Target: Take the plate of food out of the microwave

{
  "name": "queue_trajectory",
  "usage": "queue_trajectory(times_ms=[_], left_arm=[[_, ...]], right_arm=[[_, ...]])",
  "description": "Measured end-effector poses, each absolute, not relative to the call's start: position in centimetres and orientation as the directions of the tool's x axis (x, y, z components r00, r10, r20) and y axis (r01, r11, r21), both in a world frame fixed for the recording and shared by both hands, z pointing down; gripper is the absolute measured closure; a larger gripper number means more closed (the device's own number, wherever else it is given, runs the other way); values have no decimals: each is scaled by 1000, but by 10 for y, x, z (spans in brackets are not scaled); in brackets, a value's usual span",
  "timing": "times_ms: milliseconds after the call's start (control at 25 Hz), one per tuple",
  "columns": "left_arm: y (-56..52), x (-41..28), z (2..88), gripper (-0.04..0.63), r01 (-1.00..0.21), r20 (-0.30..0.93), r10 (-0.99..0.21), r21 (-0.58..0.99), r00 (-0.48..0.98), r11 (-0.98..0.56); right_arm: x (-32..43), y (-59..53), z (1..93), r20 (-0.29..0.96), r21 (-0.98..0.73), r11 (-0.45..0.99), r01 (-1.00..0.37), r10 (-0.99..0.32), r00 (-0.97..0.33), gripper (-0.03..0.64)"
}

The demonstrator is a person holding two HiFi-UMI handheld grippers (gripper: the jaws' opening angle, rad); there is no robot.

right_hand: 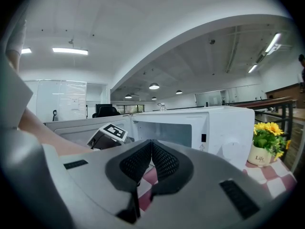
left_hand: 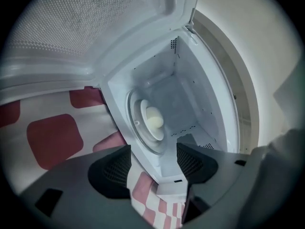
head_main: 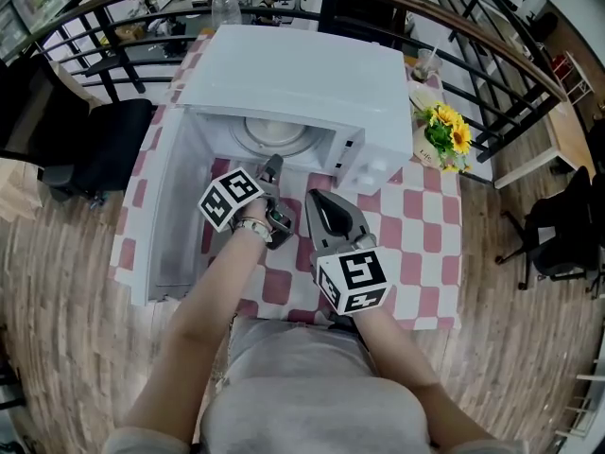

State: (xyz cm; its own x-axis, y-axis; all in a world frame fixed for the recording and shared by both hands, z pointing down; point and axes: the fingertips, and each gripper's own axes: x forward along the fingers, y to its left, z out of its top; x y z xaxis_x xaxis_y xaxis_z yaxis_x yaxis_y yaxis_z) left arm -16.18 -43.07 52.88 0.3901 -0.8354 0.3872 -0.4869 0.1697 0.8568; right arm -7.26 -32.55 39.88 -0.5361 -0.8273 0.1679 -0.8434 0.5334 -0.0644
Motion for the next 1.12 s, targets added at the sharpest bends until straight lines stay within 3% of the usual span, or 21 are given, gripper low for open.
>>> queue_trajectory(times_ms=[1120], left_arm=[[-495,-182,585,261,-472,691,-694,690,201,549]], right_arm=[[-75,-368,449,283,-100,512,-853,-807,-518,592]])
